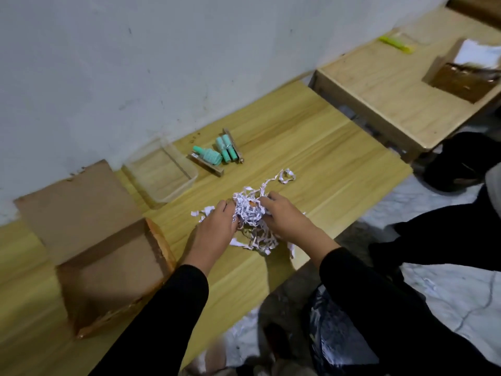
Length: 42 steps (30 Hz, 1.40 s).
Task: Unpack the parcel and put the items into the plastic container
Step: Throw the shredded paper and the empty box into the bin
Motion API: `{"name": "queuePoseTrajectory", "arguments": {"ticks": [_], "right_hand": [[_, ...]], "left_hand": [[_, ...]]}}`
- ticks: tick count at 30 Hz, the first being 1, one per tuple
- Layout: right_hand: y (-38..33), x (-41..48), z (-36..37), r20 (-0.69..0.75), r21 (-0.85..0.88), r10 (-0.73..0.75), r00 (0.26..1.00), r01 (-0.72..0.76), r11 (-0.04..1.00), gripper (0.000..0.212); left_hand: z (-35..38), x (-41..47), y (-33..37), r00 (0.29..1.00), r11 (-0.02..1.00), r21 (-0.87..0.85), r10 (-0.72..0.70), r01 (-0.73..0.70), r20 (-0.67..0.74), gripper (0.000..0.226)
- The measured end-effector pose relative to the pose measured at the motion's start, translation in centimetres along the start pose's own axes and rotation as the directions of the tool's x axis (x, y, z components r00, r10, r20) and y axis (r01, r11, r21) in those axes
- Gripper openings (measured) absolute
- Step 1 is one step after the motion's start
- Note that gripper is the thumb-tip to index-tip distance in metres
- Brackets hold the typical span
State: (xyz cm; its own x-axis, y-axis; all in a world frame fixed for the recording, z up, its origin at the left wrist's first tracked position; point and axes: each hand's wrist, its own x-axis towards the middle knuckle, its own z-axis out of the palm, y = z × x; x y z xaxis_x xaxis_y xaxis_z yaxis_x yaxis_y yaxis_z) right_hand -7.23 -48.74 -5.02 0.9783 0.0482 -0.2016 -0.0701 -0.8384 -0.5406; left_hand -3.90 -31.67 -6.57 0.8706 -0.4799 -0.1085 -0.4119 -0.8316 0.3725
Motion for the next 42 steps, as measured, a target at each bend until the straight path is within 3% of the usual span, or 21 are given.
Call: {"name": "queuePoseTrajectory", "arguments": {"ticks": [8, 12, 18, 25, 30, 37, 42], "right_hand": [[0.4, -5.6, -8.2, -0.287, 0.049, 0.162, 0.944, -0.154, 0.987, 0.016], [3.4, -12.0, -10.9, -0.416, 0.108, 0.301, 0.858, -0.281, 0.953, 0.013], [9.6, -24.2, -9.9, -0.463, 0.264, 0.561, 0.686, -0.498, 0.826, 0.021], [15.3, -34.2, -2.6, -0.306, 0.470, 0.806, 0.507, -0.656, 0.591, 0.040], [18.1, -36.9, 2.6, -0.109, 0.489, 0.891, 0.441, -0.757, 0.434, 0.055], [20.2, -38.7, 5.7, -0.002, 0.515, 0.893, 0.450, -0.765, 0.387, 0.053], [20.2, -39.3, 6.6, 0.038, 0.529, 0.896, 0.443, -0.769, 0.358, 0.052]], "left_hand": [[-5.2, 2.4, 8.8, 0.965, 0.959, -0.120, 0.249, -0.257, -0.079, 0.034], [-4.1, 2.0, 15.7, 0.914, 0.897, -0.180, 0.404, -0.404, -0.037, 0.031], [2.3, -2.2, 26.2, 0.779, 0.763, -0.269, 0.624, -0.587, 0.068, 0.029], [13.8, -6.6, 31.2, 0.665, 0.734, -0.238, 0.678, -0.636, 0.314, 0.029], [20.3, -8.3, 31.1, 0.609, 0.759, -0.124, 0.598, -0.640, 0.521, 0.047], [24.1, -9.7, 30.9, 0.484, 0.789, -0.155, 0.505, -0.594, 0.714, 0.053], [24.7, -10.4, 31.1, 0.434, 0.772, -0.153, 0.496, -0.618, 0.752, 0.043]]}}
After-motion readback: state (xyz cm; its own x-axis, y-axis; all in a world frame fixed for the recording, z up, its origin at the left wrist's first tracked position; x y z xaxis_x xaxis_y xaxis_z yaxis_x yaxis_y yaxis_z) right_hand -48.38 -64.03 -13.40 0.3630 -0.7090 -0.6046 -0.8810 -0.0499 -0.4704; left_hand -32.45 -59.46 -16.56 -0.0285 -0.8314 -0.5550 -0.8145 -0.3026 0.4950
